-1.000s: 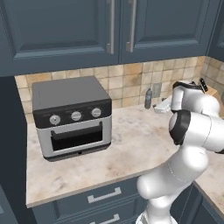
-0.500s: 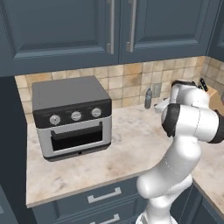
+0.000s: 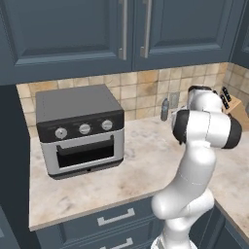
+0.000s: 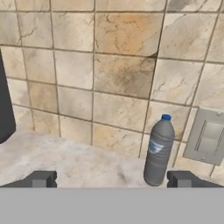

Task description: Place the drinks on the dining counter in a tight cluster.

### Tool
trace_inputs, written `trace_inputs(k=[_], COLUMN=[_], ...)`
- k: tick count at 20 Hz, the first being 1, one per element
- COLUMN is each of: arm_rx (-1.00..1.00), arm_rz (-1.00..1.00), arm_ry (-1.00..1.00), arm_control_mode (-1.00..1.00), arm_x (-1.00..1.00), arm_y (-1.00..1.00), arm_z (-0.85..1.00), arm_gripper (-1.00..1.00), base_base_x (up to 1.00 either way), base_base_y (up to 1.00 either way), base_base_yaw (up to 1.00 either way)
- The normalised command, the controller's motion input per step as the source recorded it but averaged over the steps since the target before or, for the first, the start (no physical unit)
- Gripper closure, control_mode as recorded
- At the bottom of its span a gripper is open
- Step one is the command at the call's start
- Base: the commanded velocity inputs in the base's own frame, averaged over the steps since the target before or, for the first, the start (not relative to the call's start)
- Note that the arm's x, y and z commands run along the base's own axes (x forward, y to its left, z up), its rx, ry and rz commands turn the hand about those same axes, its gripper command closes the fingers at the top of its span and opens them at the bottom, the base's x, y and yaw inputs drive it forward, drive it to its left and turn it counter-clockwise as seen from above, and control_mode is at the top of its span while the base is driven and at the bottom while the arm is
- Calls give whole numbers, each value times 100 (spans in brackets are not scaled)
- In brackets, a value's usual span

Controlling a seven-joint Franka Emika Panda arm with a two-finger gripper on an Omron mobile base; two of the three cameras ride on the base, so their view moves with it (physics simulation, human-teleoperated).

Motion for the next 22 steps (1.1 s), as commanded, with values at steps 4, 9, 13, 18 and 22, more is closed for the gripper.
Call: trace_inputs(k=[4, 9, 13, 18, 22], arm_rx=[7, 8, 5, 0, 0], arm_rz=[0, 0, 0, 0, 0], arm_ry=[0, -8, -11, -9, -6], arm_control_mode=[-100, -100, -100, -100, -100], arm_x=[24, 23, 26, 19, 23], arm_y=[0, 0, 0, 0, 0], arm_z=[-8, -21, -19, -21, -17], arm_gripper=[-100, -100, -100, -100, -100], base_base_x=[0, 0, 0, 0, 0], base_base_y=[0, 0, 0, 0, 0], base_base_yaw=[0, 0, 0, 0, 0])
